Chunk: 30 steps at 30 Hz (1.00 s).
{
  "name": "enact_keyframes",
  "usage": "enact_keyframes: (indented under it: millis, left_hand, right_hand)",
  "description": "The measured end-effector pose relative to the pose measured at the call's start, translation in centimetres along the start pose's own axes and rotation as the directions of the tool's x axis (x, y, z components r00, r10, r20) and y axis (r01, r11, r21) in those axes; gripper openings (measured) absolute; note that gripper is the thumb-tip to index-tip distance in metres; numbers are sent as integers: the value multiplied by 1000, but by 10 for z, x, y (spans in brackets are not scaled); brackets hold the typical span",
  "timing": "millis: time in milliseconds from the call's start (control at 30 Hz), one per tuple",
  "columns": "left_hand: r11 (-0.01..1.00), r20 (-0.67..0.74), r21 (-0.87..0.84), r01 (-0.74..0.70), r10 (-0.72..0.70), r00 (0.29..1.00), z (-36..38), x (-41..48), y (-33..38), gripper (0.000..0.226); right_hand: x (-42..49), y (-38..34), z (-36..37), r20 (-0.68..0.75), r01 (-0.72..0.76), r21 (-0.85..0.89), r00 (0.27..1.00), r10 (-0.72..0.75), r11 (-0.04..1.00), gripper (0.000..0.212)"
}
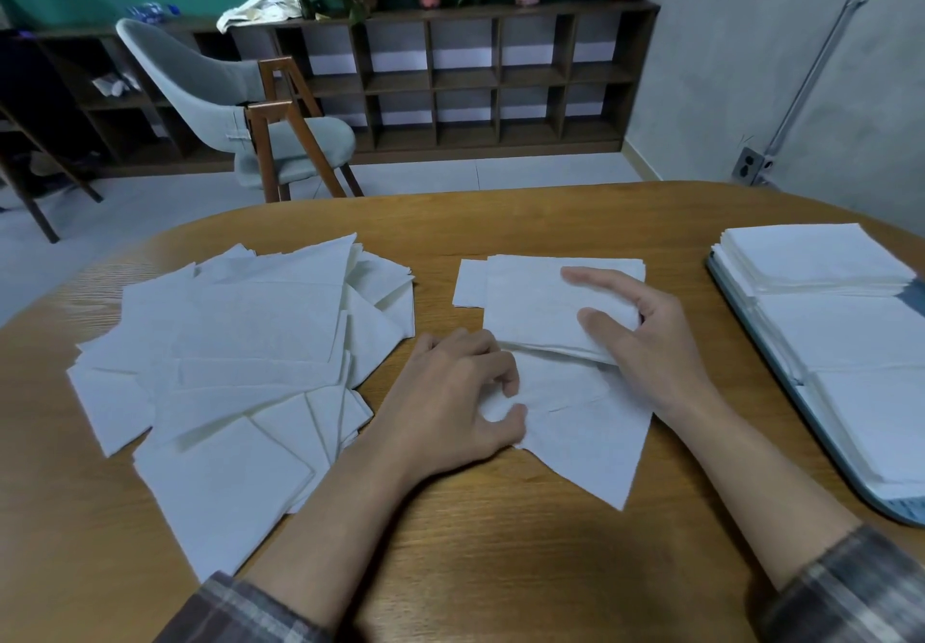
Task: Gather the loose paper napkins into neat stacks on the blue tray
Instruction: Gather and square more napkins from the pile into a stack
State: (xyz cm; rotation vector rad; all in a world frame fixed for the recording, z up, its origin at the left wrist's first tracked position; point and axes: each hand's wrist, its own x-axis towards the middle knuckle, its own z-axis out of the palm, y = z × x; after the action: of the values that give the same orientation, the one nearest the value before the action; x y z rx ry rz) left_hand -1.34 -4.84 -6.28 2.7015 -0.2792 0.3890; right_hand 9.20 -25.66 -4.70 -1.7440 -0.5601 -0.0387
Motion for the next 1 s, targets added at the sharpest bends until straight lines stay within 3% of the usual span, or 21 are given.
enact_keyframes:
  millis: [200, 433, 700, 833, 933, 1000]
  left_hand:
    - [996, -19, -89, -3, 1, 1000, -10, 2, 0, 14]
    - [979, 4, -192, 67, -67, 998, -17, 1, -3, 23]
    - [957, -62, -277, 88, -109, 992, -19, 2, -1, 21]
    - [843, -90, -513, 166, -244, 966, -32, 2, 7, 26]
    - [747, -63, -630, 212, -321, 945, -35, 4, 11, 27]
    - [709, -60, -665, 236, -366, 929, -33, 6, 11, 29]
  right_hand:
    - [-1, -3, 0, 53, -4, 32, 999, 3, 999, 38]
    - [-1, -4, 2, 65, -23, 3, 998, 23, 1000, 35]
    - [0, -4, 4, 79, -22, -34, 997, 24, 999, 37]
    - [0, -7, 3, 144, -44, 34, 989, 39, 998, 22]
    - [-4, -7, 4, 263, -117, 230, 963, 54, 966, 61]
    - [-7, -7, 7, 316, -167, 295, 946, 69, 941, 74]
